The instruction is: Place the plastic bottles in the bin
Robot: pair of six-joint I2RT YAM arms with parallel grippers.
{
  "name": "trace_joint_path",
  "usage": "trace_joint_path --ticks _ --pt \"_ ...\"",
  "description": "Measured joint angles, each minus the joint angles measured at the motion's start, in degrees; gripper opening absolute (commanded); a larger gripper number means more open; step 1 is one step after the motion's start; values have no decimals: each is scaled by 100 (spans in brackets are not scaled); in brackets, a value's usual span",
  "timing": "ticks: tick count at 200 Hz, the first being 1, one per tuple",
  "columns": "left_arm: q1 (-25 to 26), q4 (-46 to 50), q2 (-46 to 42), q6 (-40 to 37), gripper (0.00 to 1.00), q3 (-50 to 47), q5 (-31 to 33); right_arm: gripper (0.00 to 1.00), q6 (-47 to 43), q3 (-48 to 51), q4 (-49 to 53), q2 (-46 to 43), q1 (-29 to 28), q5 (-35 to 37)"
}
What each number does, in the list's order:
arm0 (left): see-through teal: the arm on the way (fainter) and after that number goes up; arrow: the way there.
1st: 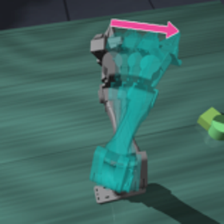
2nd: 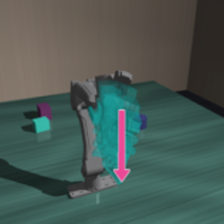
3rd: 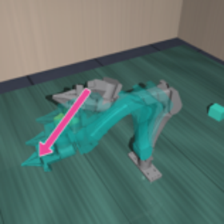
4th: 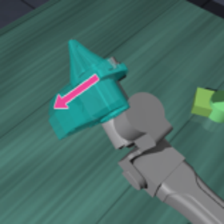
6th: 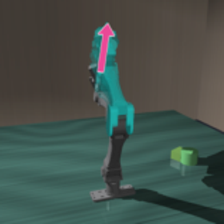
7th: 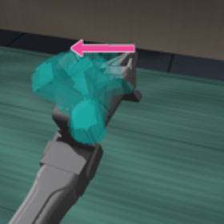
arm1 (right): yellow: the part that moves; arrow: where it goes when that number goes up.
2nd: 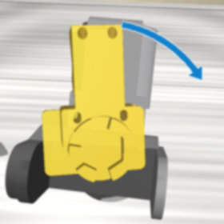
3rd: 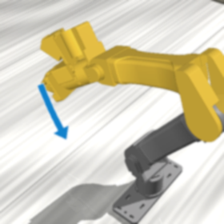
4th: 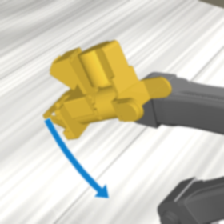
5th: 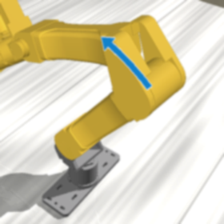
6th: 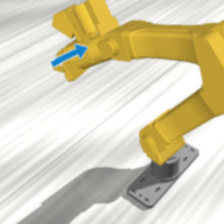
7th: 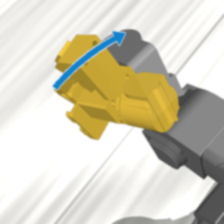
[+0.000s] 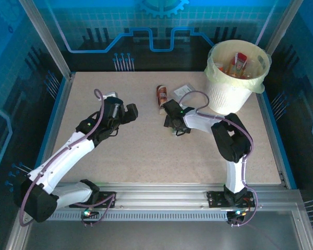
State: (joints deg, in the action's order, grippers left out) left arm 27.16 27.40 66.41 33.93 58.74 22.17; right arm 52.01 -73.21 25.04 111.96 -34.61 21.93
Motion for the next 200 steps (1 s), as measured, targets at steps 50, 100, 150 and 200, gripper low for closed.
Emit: trace_joint_path --ticks 50,100,150,200 --pt "0 -31 9 7 99 0 -83 69 -933 216 -186 -173 131 -125" --pt "0 -28 9 70 99 0 -109 53 -1751 289 -332 -254 243 -341" --pt "0 -247 131 282 99 0 -678 38 -2221 417 -330 -850 243 -422" --pt "208 -914 623 861 99 15 -1331 33 -2389 654 -321 -1797 243 -470"
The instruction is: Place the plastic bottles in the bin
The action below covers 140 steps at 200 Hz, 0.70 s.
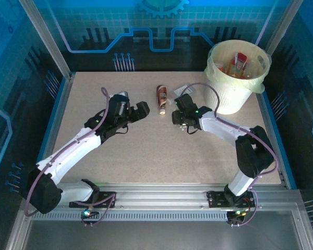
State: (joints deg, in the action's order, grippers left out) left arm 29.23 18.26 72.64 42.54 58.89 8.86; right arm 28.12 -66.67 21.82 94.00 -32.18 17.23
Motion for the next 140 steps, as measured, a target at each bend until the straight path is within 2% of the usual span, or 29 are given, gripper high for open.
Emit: trace_joint_path --ticks 67,140 --pt "514 -63 597 48 99 483 -144 32 -149 -31 -2 -1169 203 -326" --pt "658 -81 573 -203 99 629 -74 30 -297 -970 7 -1467 1519 -1469"
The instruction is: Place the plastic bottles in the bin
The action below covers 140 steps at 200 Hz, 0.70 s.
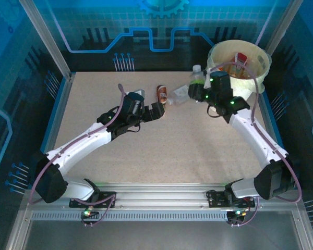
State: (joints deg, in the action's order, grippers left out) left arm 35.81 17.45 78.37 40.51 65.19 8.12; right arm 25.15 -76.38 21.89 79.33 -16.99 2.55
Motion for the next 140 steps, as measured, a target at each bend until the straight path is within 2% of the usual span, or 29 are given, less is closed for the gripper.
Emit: trace_joint_path --ticks 67,102,140 --pt "-2 70 -212 -168 99 -127 278 29 48 -1346 92 111 1029 -450" --pt "-2 170 -275 -192 99 -190 372 30 201 -2175 264 758 1687 -570" --pt "-2 197 -479 -210 99 -289 472 35 380 -2927 601 1617 2048 -592"
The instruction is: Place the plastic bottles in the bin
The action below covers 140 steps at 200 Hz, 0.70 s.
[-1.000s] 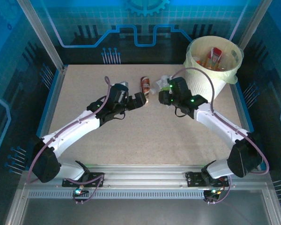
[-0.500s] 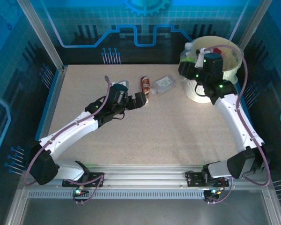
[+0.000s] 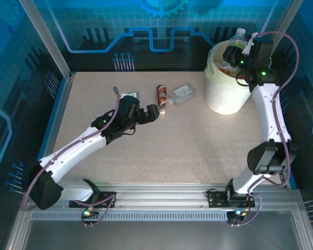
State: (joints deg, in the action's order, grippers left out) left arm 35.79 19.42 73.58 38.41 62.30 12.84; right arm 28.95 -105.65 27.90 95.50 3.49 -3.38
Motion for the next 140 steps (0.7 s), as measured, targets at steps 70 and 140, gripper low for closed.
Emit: trace_joint_path --ticks 70,140 --pt "0 94 -107 2 99 -66 109 62 555 -1165 387 1176 103 328" --pt "0 267 -107 4 99 -66 149 100 745 -1545 590 1508 15 551"
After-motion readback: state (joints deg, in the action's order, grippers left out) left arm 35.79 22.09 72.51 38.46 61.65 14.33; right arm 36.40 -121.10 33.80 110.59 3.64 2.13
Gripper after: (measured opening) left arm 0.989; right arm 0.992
